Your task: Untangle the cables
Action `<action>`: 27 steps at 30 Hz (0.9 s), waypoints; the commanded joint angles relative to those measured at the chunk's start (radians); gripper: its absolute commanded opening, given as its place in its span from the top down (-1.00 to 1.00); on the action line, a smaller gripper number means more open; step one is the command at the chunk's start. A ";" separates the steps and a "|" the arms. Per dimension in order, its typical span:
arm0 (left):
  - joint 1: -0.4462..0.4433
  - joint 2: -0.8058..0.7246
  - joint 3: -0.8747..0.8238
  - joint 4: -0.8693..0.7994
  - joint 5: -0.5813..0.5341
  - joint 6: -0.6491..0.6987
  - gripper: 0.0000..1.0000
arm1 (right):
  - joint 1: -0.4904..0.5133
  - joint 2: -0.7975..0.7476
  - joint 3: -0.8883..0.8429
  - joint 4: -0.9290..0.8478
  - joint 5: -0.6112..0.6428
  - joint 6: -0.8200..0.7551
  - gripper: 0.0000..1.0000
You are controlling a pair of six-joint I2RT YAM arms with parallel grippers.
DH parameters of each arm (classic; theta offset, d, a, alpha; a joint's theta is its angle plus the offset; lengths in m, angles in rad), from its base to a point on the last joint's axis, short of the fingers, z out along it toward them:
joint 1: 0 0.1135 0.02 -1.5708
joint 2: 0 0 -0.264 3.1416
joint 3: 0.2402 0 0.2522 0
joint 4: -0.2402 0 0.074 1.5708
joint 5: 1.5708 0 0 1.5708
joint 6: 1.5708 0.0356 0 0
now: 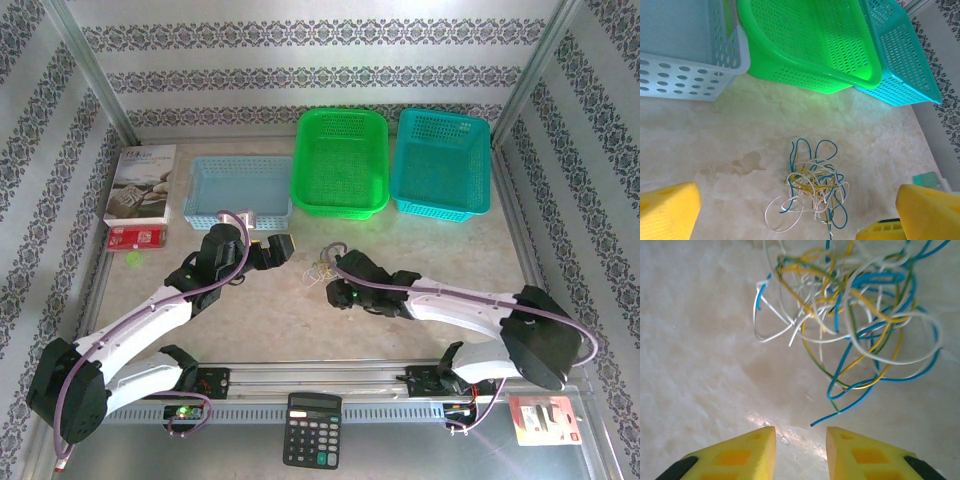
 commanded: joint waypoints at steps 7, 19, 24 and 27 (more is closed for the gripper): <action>-0.012 0.000 -0.016 0.016 -0.024 -0.025 -1.00 | 0.039 0.112 0.086 -0.026 0.108 -0.014 0.45; -0.013 -0.002 -0.036 0.043 -0.025 -0.038 -1.00 | 0.041 0.159 0.113 -0.045 0.175 -0.031 0.46; -0.014 -0.006 -0.035 0.043 -0.024 -0.039 -1.00 | 0.040 0.167 0.118 -0.053 0.177 -0.030 0.48; -0.013 -0.006 -0.038 0.048 -0.026 -0.040 -1.00 | 0.046 0.146 0.110 -0.051 0.168 -0.031 0.47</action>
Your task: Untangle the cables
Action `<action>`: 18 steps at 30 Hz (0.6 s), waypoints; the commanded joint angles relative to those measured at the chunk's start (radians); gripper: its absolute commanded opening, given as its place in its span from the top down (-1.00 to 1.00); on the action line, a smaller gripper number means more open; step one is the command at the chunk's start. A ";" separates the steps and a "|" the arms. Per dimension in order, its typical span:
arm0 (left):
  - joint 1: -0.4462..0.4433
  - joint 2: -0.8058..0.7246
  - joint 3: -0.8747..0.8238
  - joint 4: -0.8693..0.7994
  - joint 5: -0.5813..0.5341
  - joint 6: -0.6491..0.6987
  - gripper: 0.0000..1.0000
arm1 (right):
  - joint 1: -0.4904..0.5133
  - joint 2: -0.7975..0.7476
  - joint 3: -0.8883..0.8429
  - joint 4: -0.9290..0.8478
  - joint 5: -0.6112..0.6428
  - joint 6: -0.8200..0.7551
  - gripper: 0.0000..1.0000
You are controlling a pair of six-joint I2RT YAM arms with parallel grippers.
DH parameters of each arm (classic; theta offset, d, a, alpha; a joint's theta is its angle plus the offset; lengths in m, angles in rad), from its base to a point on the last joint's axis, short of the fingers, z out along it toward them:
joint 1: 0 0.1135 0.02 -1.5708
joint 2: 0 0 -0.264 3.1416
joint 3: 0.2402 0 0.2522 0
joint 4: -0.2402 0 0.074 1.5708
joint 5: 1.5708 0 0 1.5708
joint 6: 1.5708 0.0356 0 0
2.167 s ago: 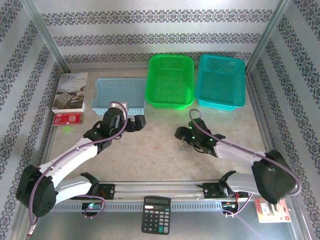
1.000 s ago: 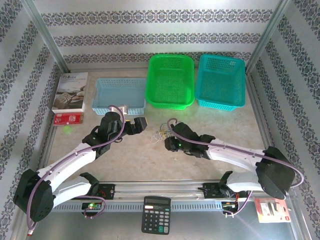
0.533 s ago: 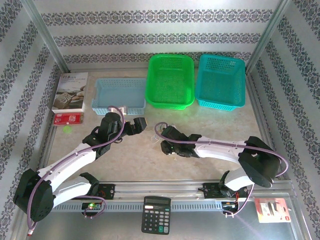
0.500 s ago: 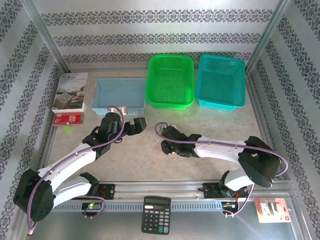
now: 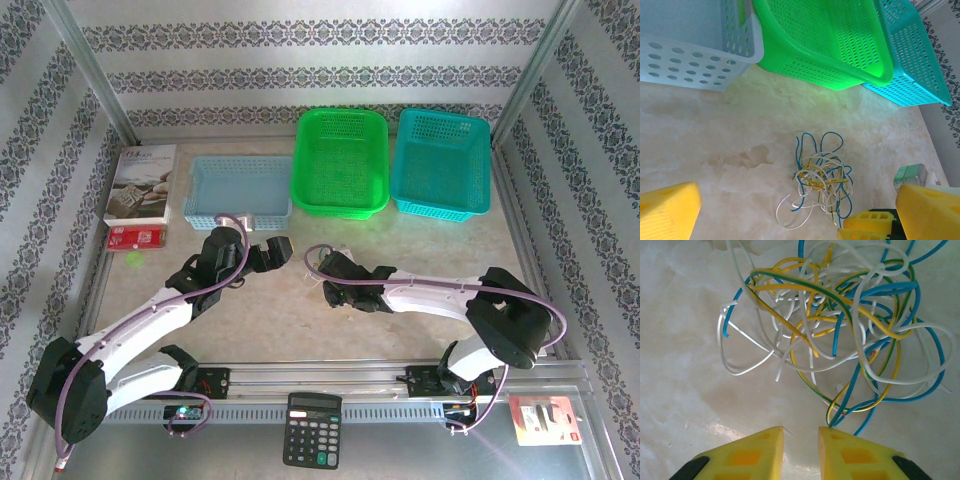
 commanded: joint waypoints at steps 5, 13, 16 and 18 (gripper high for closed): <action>-0.012 -0.001 -0.014 0.048 -0.010 -0.014 -1.00 | 0.035 -0.077 0.008 -0.040 0.035 -0.006 0.42; -0.013 0.002 -0.018 0.052 -0.011 -0.016 -1.00 | 0.039 -0.150 -0.046 -0.075 0.110 0.020 0.40; -0.013 0.007 -0.020 0.054 -0.009 -0.018 -1.00 | 0.039 -0.128 -0.050 -0.075 0.114 0.025 0.40; -0.013 0.008 -0.018 0.055 -0.009 -0.019 -1.00 | 0.039 -0.107 -0.046 -0.072 0.114 0.026 0.41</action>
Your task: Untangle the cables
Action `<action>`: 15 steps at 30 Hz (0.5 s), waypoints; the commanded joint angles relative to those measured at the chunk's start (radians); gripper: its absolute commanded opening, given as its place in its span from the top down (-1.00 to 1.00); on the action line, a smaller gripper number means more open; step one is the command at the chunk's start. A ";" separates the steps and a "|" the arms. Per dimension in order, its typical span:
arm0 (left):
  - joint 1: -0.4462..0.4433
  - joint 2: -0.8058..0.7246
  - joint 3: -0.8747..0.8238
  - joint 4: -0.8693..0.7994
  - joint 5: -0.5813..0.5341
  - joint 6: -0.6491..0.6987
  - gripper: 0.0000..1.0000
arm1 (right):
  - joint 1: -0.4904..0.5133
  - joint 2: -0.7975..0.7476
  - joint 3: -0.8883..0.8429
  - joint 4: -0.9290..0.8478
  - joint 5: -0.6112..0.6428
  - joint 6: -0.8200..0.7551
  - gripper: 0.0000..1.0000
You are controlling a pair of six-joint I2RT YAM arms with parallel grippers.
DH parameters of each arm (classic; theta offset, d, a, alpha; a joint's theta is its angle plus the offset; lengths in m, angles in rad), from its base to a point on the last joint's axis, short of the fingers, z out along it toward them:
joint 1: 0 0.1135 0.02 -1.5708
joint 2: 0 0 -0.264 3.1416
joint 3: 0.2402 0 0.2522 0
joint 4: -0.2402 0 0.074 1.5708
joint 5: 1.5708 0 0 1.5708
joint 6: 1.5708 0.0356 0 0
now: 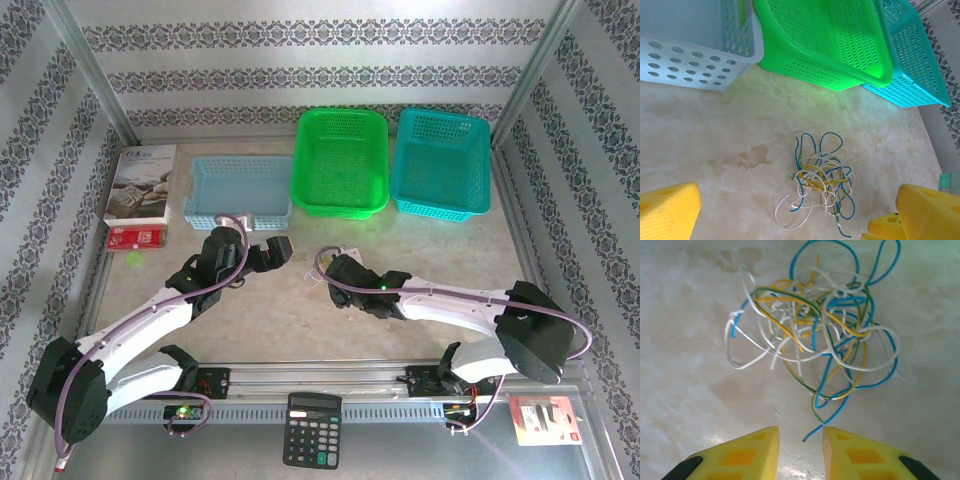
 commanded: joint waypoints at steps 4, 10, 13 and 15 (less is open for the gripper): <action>-0.013 0.007 -0.017 0.053 -0.009 -0.013 -1.00 | 0.007 0.067 0.008 -0.010 0.039 0.016 0.41; -0.013 0.008 -0.021 0.058 -0.009 -0.016 -1.00 | 0.007 0.113 0.031 -0.003 0.049 0.008 0.42; -0.013 0.008 -0.023 0.060 -0.009 -0.015 -1.00 | 0.008 0.128 0.041 -0.001 0.053 0.003 0.42; -0.013 0.008 -0.025 0.061 -0.009 -0.016 -1.00 | 0.007 0.135 0.047 -0.001 0.059 0.001 0.42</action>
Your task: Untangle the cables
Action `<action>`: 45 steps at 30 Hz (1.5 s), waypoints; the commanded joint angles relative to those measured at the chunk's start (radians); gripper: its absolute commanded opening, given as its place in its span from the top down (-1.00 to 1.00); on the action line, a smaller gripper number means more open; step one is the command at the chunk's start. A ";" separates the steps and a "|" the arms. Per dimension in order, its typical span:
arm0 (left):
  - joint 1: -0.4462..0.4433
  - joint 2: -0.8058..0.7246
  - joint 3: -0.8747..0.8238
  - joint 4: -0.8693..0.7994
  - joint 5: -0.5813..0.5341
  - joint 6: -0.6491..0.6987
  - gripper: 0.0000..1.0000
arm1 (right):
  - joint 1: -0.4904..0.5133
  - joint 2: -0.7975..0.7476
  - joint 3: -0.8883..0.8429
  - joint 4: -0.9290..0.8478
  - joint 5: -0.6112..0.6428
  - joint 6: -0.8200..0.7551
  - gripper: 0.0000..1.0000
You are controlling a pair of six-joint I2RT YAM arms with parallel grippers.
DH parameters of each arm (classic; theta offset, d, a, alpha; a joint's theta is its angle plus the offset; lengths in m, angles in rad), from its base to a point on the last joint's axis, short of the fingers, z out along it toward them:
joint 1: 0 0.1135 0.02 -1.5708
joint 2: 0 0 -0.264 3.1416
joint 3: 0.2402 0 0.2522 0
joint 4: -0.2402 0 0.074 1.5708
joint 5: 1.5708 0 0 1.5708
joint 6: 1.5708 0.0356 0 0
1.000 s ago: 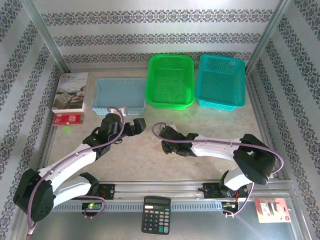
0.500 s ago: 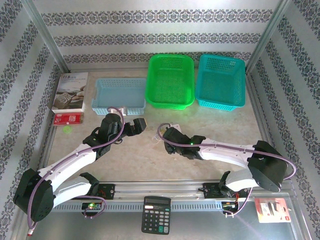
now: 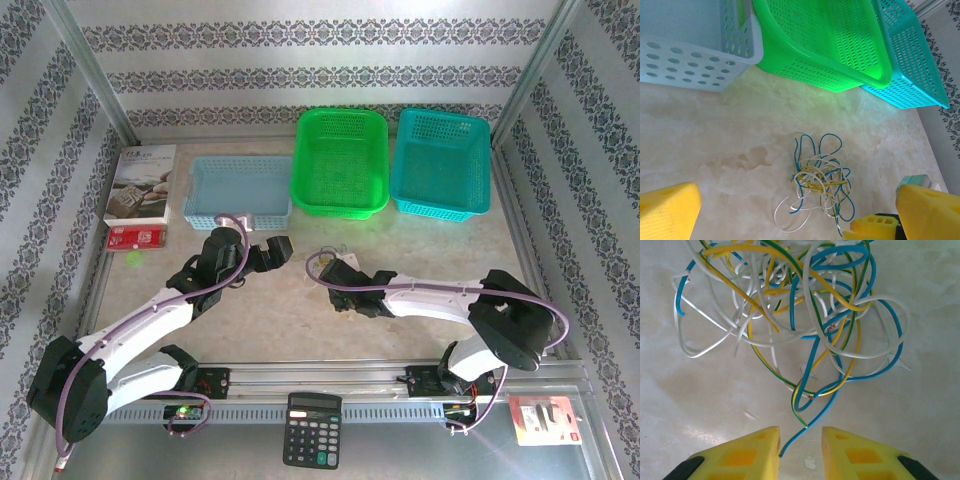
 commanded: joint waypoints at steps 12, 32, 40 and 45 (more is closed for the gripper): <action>-0.013 0.002 -0.018 0.047 -0.007 -0.017 -1.00 | -0.007 0.052 0.044 0.007 0.047 -0.015 0.50; -0.013 -0.004 -0.017 0.047 -0.006 -0.012 -0.99 | -0.014 -0.167 0.058 -0.018 -0.087 -0.048 1.00; -0.013 -0.005 -0.005 0.048 0.018 0.029 -1.00 | -0.108 -0.359 0.112 0.016 -0.249 -0.029 1.00; -0.014 -0.011 -0.005 0.069 0.068 0.075 -1.00 | -0.167 -0.366 0.143 0.064 -0.349 -0.001 1.00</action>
